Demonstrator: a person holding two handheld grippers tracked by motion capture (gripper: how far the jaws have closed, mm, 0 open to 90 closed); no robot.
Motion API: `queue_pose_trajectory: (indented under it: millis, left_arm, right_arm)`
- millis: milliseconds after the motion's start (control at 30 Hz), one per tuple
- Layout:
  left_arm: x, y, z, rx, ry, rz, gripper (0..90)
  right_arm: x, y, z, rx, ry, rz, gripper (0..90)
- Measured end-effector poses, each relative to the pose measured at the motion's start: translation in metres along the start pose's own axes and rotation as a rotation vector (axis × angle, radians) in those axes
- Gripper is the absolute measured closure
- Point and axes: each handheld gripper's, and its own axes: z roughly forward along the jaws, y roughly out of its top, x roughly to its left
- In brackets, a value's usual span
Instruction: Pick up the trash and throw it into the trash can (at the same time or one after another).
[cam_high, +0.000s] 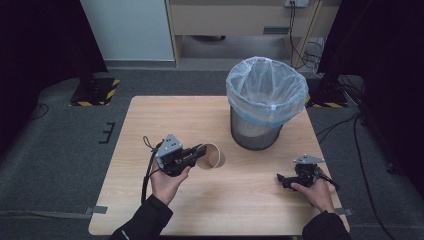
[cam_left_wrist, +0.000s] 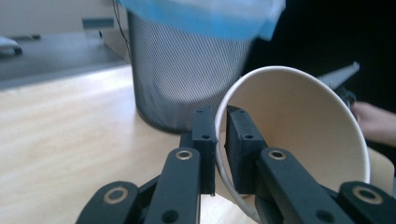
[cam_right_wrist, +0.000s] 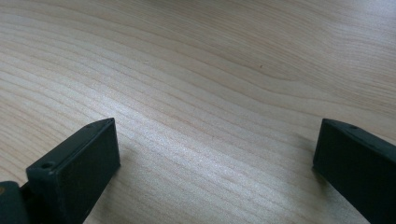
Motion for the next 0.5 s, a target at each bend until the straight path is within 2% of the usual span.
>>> queue_pose_trajectory:
  millis: [333,500]
  left_arm:
    - [0.010,0.035,-0.022,-0.138,0.034,-0.010,82.2]
    - [0.012,0.054,-0.025,-0.179,0.046,0.007,82.2]
  right_arm:
    - [0.000,0.000,0.000,0.000,0.000,-0.001,0.7]
    - [0.000,0.000,0.000,0.000,-0.001,-0.001,0.7]
